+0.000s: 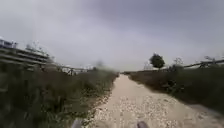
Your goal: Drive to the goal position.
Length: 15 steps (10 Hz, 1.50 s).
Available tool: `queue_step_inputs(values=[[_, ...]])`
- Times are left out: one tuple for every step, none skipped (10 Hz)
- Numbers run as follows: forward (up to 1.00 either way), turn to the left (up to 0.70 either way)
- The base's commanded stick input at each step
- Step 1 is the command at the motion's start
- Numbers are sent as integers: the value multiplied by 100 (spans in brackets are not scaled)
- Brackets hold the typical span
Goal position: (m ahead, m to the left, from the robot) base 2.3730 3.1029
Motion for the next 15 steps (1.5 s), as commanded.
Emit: queue_step_inputs(values=[[100, -13], [100, 0], [100, -10], [100, -40], [100, -23], [100, -4], [100, 0], [100, 0], [100, -29], [100, -26], [100, -7], [100, 0], [100, 0], [100, 0], [100, 0]])
